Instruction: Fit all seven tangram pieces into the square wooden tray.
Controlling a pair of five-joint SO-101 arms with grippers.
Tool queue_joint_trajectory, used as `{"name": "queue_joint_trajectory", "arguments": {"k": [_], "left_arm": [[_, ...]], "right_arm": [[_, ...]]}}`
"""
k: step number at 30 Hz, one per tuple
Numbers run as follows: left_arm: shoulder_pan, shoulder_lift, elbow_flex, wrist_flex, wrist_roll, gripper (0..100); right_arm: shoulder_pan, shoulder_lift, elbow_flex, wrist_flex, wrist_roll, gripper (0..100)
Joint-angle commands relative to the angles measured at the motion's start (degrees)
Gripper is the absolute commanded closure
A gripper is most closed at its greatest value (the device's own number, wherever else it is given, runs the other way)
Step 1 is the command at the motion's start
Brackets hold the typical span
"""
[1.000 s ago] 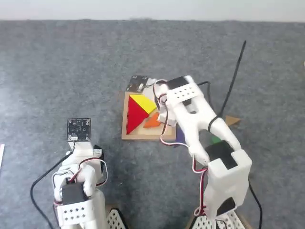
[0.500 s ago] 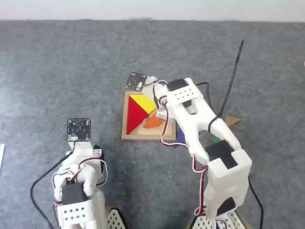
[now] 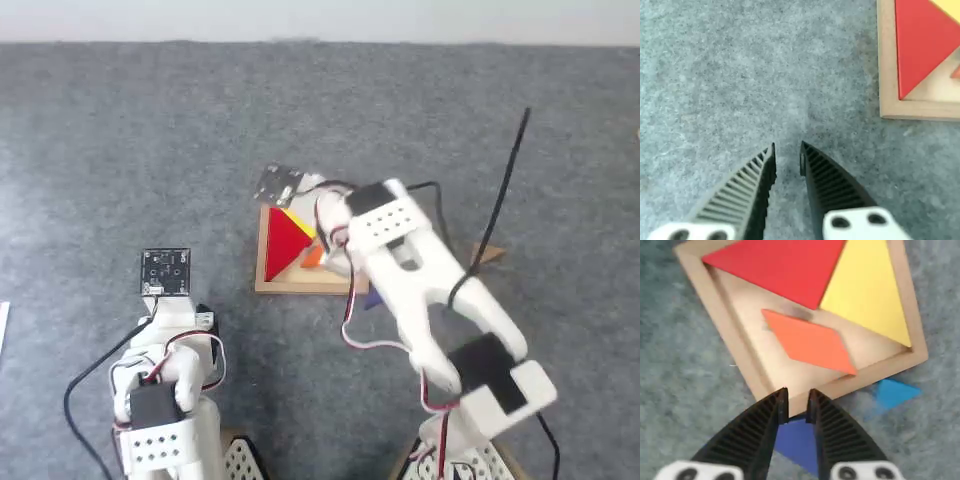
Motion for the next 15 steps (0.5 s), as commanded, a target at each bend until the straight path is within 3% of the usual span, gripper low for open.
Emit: {"name": "queue_joint_trajectory", "arguments": {"k": [1,15], "left_arm": [[0.18,-1.05,-0.66,0.18,0.0,92],[0.18,-1.05,-0.66,0.18,0.0,92]], "right_arm": [[-1.19,-3.21,0.7,-2.86,-2.2,95.0],[1.8,10.77,-6.24,-4.09,-1.85,95.8]]}}
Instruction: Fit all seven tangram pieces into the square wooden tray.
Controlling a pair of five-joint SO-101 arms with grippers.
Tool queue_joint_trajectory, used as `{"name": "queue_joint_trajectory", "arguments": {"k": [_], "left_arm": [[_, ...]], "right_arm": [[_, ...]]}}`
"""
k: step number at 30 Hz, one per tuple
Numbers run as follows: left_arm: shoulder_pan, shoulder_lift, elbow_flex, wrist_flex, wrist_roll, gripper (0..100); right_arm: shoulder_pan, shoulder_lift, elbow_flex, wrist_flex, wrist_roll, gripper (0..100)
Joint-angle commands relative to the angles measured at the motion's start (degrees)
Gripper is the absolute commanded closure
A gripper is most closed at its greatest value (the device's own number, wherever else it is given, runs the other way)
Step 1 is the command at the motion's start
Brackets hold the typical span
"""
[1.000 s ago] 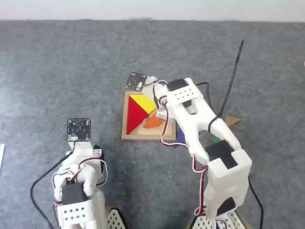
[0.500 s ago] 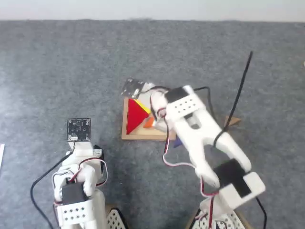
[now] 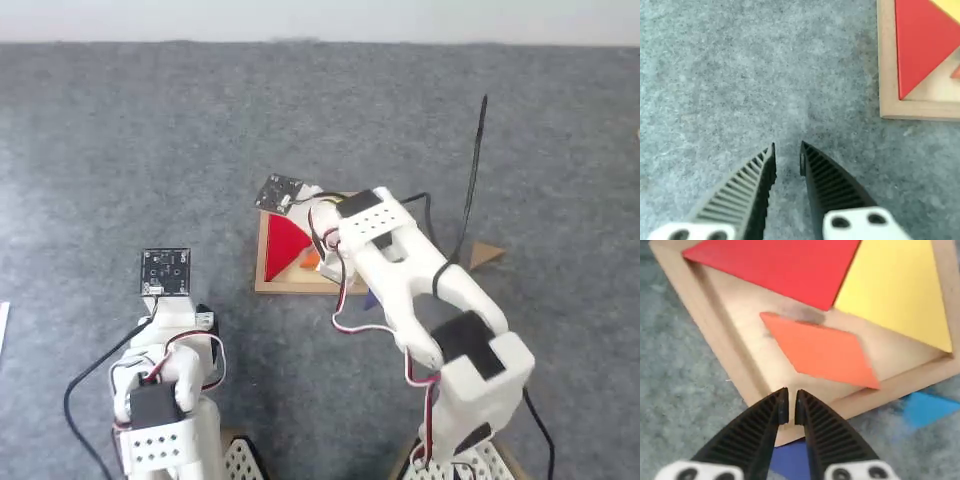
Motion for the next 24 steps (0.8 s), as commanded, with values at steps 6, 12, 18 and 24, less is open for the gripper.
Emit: {"name": "queue_joint_trajectory", "arguments": {"k": [6,12,18,24], "left_arm": [[0.18,-1.05,-0.66,0.18,0.0,92],[0.18,-1.05,-0.66,0.18,0.0,92],[0.18,-1.05,-0.66,0.18,0.0,92],[0.18,-1.05,-0.66,0.18,0.0,92]], "right_arm": [[1.45,2.95,-8.97,-0.84,0.09,95.5],[3.65,3.03,-10.64,-0.84,10.73,94.0],[5.41,3.12,-10.55,-5.85,11.43,94.0],[-1.19,-1.71,-10.64,1.1,6.42,94.4]]}}
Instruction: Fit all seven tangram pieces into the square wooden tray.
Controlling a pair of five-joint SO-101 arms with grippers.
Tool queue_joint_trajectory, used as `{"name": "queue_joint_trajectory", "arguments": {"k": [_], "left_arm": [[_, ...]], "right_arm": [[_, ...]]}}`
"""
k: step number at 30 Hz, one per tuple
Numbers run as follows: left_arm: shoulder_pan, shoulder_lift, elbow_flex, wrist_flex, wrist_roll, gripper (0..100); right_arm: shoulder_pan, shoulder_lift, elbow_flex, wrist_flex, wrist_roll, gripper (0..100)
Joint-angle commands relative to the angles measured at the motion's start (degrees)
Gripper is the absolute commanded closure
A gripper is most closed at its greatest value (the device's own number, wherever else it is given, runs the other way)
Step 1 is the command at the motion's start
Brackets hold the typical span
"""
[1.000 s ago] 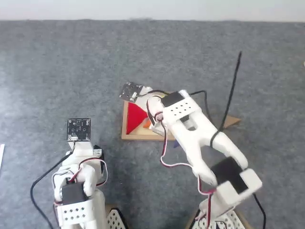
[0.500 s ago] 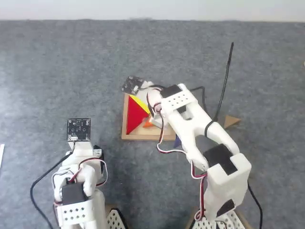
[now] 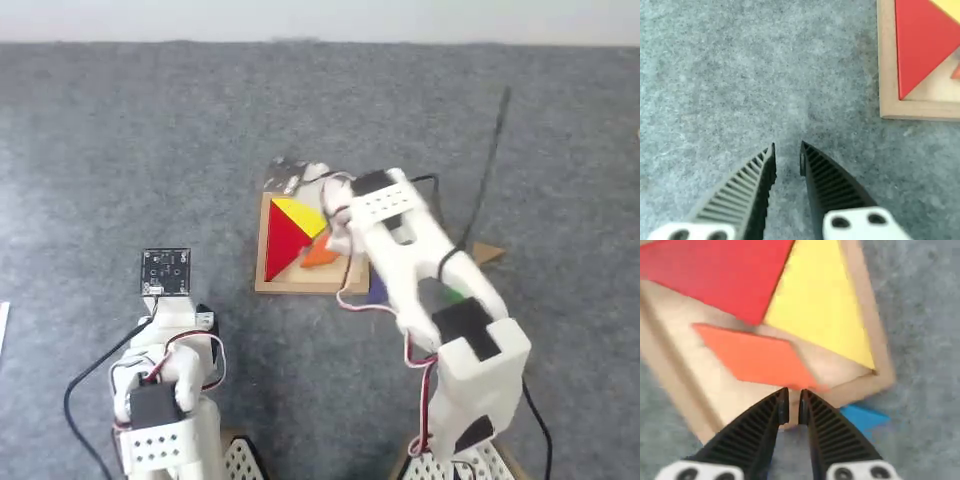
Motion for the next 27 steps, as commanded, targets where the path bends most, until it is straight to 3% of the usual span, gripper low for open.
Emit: {"name": "queue_joint_trajectory", "arguments": {"k": [1,6,10,15,27], "left_arm": [[0.18,-1.05,-0.66,0.18,0.0,92],[0.18,-1.05,-0.66,0.18,0.0,92],[0.18,-1.05,-0.66,0.18,0.0,92],[0.18,-1.05,-0.66,0.18,0.0,92],[0.18,-1.05,-0.66,0.18,0.0,92]], "right_arm": [[-5.32,-5.93,-3.08,2.33,-4.66,94.4],[-11.12,-3.38,-3.34,-2.68,-8.0,94.4],[-11.3,0.4,-3.34,-8.66,-8.62,94.5],[-11.3,1.71,-3.16,-8.84,-8.53,94.5],[-11.03,2.15,-8.53,5.67,-8.09,97.8]]}}
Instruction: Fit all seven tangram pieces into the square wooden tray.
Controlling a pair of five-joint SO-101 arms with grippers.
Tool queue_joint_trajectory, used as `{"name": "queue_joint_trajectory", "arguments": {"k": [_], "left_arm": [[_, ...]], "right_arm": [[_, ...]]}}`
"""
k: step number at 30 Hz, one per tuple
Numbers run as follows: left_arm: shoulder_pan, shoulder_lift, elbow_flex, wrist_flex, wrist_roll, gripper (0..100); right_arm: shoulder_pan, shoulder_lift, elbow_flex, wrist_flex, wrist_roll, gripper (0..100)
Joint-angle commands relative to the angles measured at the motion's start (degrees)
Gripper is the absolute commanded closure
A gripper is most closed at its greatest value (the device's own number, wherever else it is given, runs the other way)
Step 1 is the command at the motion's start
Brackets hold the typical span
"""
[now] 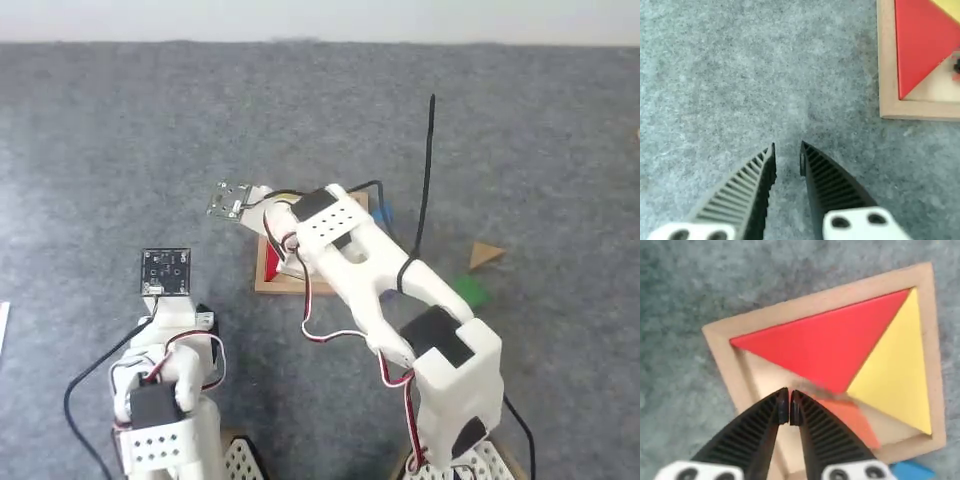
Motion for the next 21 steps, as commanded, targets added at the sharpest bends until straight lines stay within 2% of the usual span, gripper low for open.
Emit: {"name": "queue_joint_trajectory", "arguments": {"k": [1,10,15,21], "left_arm": [[0.18,-1.05,-0.66,0.18,0.0,92],[0.18,-1.05,-0.66,0.18,0.0,92],[0.18,-1.05,-0.66,0.18,0.0,92],[0.18,-1.05,-0.66,0.18,0.0,92]], "right_arm": [[-0.13,-0.4,-3.6,3.21,-0.09,97.8],[-0.66,-1.89,-4.48,6.73,-0.44,97.8],[-1.8,-2.68,-5.8,2.33,-0.62,97.8],[-1.54,3.3,-5.8,-0.84,-0.53,97.9]]}}
